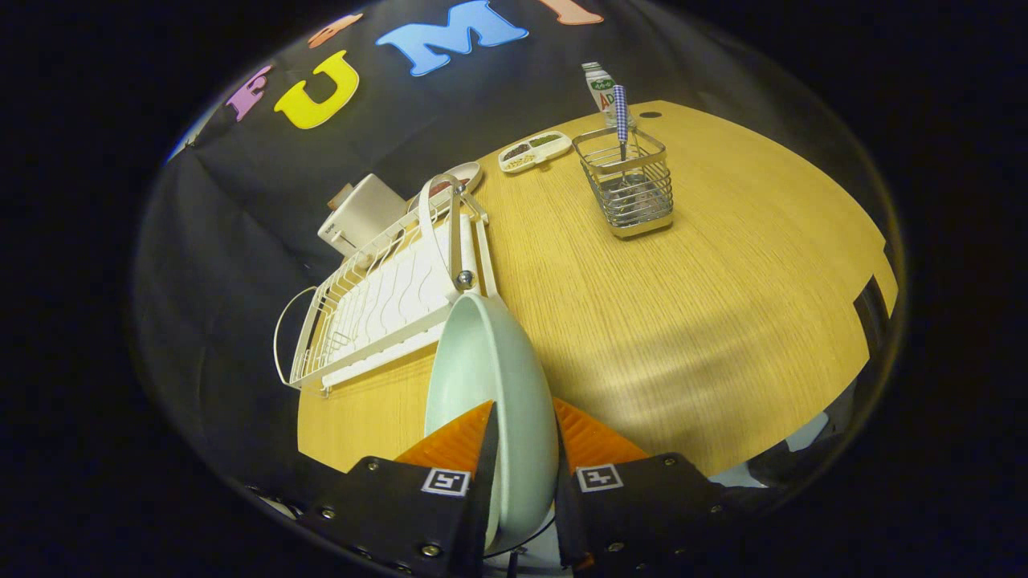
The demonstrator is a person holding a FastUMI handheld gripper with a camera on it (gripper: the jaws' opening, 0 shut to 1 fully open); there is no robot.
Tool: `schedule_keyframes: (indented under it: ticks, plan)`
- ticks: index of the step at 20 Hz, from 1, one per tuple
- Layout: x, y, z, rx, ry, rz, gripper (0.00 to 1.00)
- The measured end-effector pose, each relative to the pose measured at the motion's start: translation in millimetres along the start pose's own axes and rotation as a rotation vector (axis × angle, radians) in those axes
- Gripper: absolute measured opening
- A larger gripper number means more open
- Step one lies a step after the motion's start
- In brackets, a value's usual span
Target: Take the plate from the dish rack, then take the spoon from the basket and place it into the plate.
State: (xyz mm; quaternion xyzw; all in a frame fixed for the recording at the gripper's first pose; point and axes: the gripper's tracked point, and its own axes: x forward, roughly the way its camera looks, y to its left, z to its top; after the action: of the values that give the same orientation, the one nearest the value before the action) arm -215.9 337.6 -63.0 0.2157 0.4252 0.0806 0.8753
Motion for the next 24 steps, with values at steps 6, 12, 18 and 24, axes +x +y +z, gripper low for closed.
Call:
schedule_keyframes:
  ticks: [6, 12, 18, 24]
  plan:
    - [3, -19, 2, 0.006, -0.021, -0.052, 0.42]
    - [-11, -41, 31, -0.030, -0.108, -0.133, 0.72]
    - [-44, -47, 120, -0.149, -0.347, -0.231, 0.72]
    - [-57, -61, 207, -0.194, -0.497, -0.375, 0.72]
